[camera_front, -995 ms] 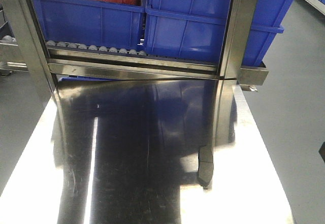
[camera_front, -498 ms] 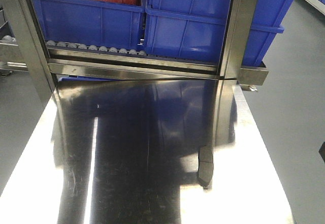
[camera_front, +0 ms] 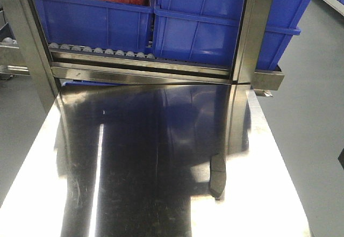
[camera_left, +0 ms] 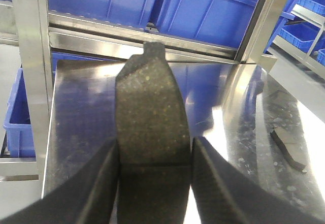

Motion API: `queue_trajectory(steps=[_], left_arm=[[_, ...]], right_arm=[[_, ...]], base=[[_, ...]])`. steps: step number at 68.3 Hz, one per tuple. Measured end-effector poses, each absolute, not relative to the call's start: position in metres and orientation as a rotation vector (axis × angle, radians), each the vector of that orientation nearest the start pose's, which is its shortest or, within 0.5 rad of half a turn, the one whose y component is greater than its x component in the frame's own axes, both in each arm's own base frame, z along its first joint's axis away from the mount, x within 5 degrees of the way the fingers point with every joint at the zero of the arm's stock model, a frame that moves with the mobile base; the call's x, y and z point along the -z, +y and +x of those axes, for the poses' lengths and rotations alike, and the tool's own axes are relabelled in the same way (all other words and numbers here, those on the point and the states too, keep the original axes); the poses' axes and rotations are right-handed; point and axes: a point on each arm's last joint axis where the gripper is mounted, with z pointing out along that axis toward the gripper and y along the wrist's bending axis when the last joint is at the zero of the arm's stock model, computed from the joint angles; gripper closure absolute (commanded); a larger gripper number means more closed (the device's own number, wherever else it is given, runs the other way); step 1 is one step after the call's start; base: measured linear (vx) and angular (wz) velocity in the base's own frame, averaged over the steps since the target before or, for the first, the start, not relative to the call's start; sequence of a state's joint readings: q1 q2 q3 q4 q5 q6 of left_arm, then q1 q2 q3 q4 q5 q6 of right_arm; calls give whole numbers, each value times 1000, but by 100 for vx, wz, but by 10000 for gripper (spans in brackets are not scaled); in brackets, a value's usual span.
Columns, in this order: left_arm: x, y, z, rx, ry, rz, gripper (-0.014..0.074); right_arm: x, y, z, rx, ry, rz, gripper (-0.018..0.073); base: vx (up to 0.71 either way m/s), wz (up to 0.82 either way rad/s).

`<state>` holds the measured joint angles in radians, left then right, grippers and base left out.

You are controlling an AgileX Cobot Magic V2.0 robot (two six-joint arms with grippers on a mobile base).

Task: Move and align brake pads A on conveyor
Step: 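Lower the right gripper onto the other brake pad on the table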

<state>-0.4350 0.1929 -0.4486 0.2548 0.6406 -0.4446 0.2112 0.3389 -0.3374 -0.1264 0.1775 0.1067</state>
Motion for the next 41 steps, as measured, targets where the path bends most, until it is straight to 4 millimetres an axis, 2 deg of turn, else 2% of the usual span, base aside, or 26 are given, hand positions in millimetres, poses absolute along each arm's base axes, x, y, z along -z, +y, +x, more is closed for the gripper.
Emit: queue_trajectory(steps=[10,17,29,41], left_arm=[[-295,-7,47,329,1861,77,603],[-295,-7,47,329,1861,77,603],[-295,-7,47,329,1861,77,603],[-295,-7,47,329,1861,77,603]], right_arm=[[-292,16,87,-136,1687,-164,88],[-298,19,98,-162,1791,-137,88],[-307,26,130,-156,2027,-130,88],[-300,34,166,-136,2276,-132,88]], base=[[0,0],[0,0],[0,0],[0,0]])
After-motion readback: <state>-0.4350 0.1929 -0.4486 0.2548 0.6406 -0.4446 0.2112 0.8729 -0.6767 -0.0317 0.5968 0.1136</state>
